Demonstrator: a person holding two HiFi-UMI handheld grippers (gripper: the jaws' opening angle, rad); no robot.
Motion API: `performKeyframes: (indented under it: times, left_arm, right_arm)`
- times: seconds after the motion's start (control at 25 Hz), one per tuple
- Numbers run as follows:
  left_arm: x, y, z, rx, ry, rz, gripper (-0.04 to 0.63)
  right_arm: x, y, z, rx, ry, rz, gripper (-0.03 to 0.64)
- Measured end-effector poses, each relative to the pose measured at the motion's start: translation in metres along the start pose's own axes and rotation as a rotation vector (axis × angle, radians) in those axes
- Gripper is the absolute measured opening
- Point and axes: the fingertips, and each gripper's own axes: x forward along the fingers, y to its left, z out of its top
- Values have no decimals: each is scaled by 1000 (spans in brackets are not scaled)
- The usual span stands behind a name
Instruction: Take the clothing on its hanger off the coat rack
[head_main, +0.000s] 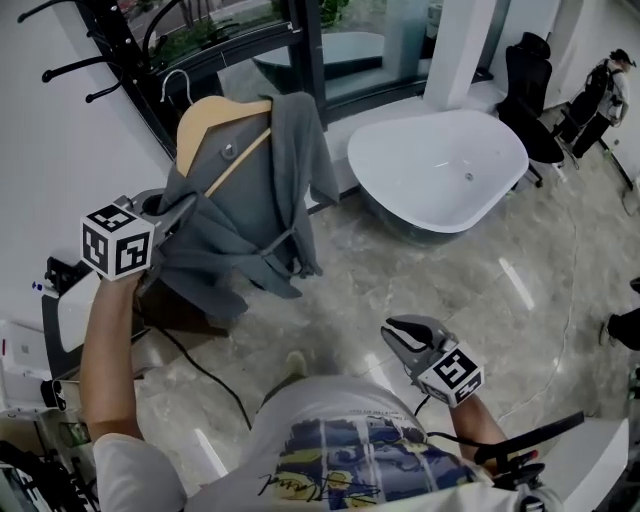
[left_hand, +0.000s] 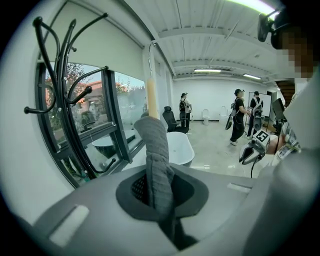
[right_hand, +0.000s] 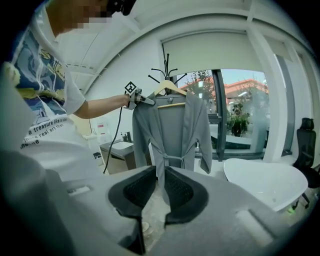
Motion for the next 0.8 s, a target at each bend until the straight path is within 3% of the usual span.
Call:
performKeyframes:
  times: [0.52,0.8]
  left_arm:
    - [-58,-129,-35,-3,-27,-16,5]
    - [-85,-192,-25,-19,-31,-14,5]
  right_arm:
    - [-10,21,-19,-27,-15,110,3]
    - [-23,33,-16,-34,-7,187,3]
